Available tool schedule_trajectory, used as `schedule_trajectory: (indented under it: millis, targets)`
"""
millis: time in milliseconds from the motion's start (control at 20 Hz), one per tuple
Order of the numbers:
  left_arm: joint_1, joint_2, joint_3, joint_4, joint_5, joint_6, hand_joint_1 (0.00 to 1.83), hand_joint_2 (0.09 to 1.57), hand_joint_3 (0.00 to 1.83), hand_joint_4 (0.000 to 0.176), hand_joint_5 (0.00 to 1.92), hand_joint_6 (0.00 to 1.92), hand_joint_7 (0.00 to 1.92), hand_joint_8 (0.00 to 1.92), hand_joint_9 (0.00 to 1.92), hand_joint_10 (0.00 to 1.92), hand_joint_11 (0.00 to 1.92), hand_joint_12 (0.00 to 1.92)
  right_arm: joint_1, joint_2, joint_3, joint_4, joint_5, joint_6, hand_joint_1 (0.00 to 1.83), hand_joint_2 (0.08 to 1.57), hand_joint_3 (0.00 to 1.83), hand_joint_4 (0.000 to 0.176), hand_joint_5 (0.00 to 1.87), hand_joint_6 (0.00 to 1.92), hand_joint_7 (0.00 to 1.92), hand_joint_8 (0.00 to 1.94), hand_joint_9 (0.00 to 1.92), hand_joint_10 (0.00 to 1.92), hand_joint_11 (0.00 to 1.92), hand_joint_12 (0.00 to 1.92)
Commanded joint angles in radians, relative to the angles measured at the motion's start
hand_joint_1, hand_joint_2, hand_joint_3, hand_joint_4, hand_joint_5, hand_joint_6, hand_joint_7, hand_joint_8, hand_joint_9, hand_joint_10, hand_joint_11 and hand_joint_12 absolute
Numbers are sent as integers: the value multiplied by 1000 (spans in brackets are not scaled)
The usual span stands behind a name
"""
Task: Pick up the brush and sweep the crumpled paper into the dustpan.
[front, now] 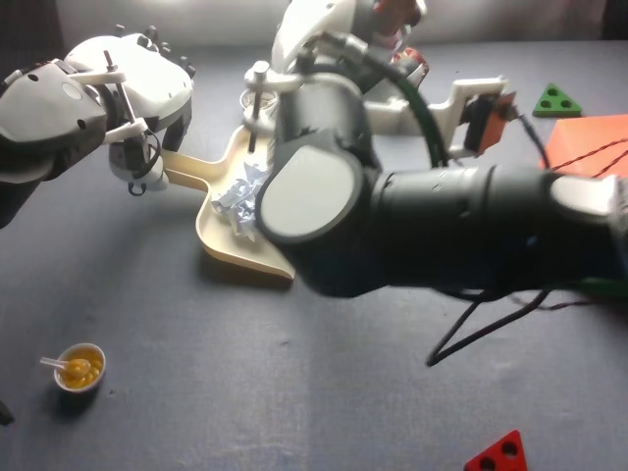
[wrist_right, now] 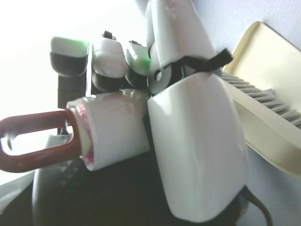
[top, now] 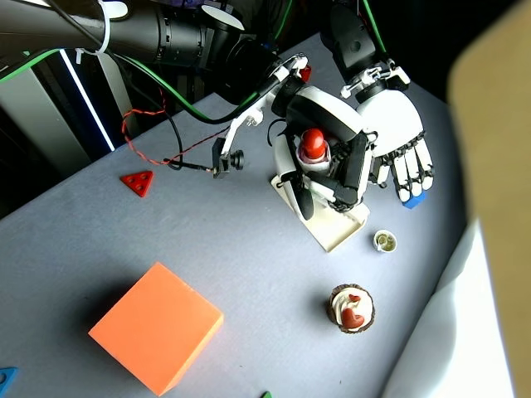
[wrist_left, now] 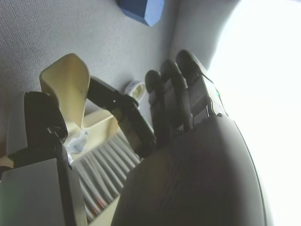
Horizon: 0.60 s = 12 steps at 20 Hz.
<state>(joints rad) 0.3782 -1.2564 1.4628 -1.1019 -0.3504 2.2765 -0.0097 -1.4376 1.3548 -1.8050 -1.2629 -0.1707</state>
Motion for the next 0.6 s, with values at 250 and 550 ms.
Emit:
schedule_trajectory:
  millis: [250, 550]
  targets:
    - [-14, 11, 6, 35, -70, 4, 1125, 1075, 0, 0, 1079, 817, 349, 2, 244, 1, 47, 419, 65, 104, -100, -139, -5, -15, 1385, 1184, 2, 176, 1025, 1921, 1178, 1941, 1252, 1921, 1130, 1921]
    - [-17, 13, 6, 36, -71, 4, 1126, 1074, 0, 0, 1079, 817, 363, 4, 263, 4, 53, 414, 45, 182, -166, -131, -1, -65, 1415, 1175, 0, 176, 1040, 1921, 1183, 1941, 1271, 1921, 1252, 1921]
